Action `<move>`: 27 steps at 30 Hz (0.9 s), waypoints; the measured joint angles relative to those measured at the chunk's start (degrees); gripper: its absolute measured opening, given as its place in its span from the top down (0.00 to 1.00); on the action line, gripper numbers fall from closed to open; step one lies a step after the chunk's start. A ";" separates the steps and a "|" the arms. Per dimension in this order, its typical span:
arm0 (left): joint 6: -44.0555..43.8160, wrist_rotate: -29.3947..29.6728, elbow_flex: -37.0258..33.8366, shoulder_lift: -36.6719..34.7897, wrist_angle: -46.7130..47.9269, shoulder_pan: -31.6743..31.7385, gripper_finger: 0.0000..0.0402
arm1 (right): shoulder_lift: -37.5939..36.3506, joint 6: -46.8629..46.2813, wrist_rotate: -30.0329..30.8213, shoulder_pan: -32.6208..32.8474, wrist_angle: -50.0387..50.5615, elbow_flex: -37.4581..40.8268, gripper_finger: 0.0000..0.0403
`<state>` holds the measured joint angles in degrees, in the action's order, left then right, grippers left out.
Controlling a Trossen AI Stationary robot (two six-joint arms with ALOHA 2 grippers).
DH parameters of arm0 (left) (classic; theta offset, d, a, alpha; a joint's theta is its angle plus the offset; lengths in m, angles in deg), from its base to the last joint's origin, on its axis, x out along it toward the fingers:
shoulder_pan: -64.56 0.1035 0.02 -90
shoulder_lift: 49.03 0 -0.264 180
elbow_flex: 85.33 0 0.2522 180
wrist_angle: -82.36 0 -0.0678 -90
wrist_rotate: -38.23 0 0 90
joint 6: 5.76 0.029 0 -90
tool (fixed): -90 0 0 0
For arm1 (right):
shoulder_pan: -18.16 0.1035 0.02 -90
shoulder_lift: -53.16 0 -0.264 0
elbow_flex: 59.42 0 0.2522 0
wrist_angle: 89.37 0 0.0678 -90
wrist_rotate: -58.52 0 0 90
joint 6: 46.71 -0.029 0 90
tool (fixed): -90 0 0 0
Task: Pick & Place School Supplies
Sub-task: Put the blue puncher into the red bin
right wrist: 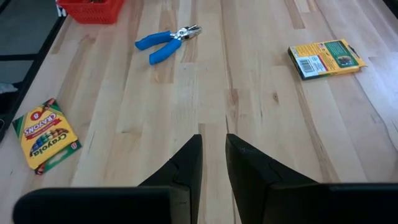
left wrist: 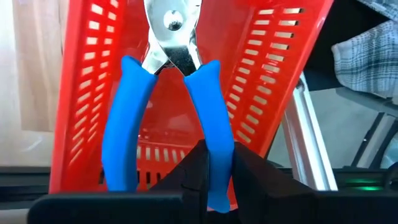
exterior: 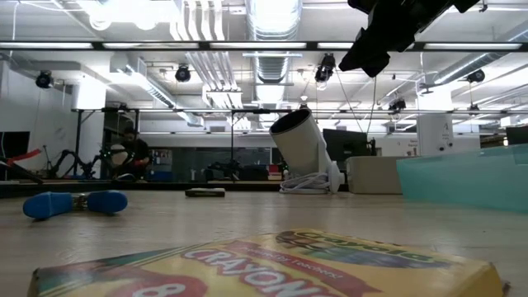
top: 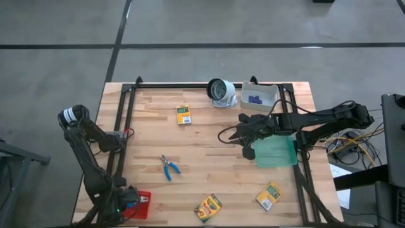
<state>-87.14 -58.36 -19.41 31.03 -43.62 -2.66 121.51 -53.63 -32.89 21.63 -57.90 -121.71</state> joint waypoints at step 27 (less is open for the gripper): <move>-1.20 -1.35 -1.69 0.00 -0.66 -0.55 0.79 | 0.00 -0.10 0.01 0.00 0.00 0.00 0.83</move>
<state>-88.35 -59.71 -21.09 31.03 -44.27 -3.21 121.51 -53.73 -32.88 21.63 -57.90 -121.71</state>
